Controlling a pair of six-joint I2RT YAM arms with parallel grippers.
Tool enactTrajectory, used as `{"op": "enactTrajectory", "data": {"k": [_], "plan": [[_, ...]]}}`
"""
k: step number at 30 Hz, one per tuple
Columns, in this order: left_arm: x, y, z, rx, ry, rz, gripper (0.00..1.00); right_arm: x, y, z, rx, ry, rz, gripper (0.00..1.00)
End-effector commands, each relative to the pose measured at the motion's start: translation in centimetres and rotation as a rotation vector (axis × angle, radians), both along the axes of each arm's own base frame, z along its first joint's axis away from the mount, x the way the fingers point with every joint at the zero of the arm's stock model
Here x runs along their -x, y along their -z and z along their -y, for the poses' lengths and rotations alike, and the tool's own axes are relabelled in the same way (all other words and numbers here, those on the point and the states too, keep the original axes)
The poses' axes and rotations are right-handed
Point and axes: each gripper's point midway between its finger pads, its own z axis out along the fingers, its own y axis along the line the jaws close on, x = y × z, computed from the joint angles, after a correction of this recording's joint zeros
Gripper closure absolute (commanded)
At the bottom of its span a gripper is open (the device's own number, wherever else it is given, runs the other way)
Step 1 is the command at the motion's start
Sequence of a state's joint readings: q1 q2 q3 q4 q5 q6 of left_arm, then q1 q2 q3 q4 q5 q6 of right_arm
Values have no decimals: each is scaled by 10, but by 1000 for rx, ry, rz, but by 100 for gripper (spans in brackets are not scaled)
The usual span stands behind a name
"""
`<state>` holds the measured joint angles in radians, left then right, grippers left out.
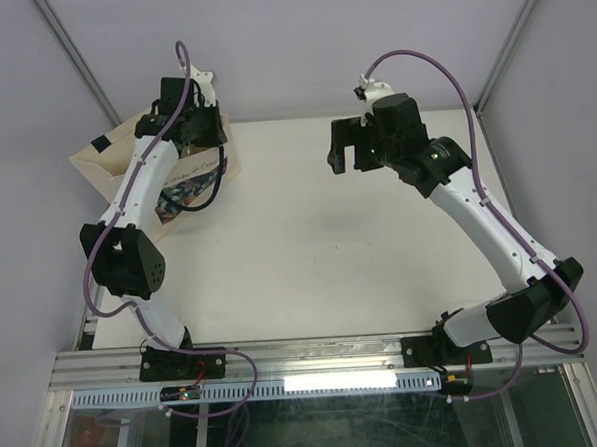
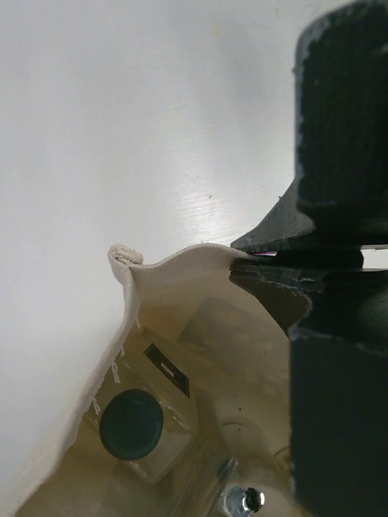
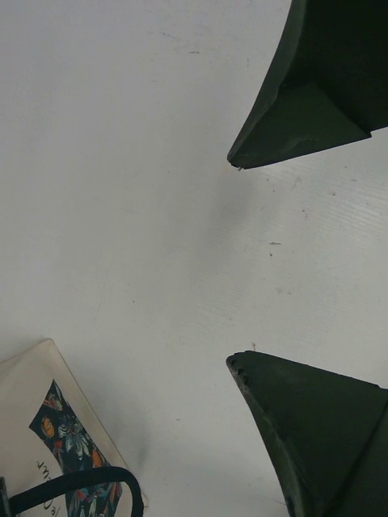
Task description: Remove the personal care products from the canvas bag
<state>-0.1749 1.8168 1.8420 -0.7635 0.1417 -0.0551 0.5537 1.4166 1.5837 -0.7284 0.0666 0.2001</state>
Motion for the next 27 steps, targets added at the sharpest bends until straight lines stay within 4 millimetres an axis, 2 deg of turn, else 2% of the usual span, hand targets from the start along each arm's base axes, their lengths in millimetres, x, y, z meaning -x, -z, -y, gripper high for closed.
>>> {"op": "enactTrajectory", "data": {"k": [1, 7, 11, 18, 22, 27], "plan": [[34, -82, 66, 158, 169, 181, 100, -5, -27, -9, -47, -19, 83, 0], [61, -86, 89, 177, 233, 176, 100, 6, -26, -18, -88, -55, 53, 0], [82, -82, 98, 202, 248, 152, 100, 12, -24, -23, -112, -68, 34, 1], [124, -89, 117, 276, 288, 139, 100, 19, -19, -35, -154, -102, -15, 4], [152, -95, 132, 339, 349, 122, 100, 26, -16, -49, -196, -149, -60, 4], [186, -85, 150, 400, 385, 66, 100, 36, -9, -72, -245, -225, -129, 4]]}}
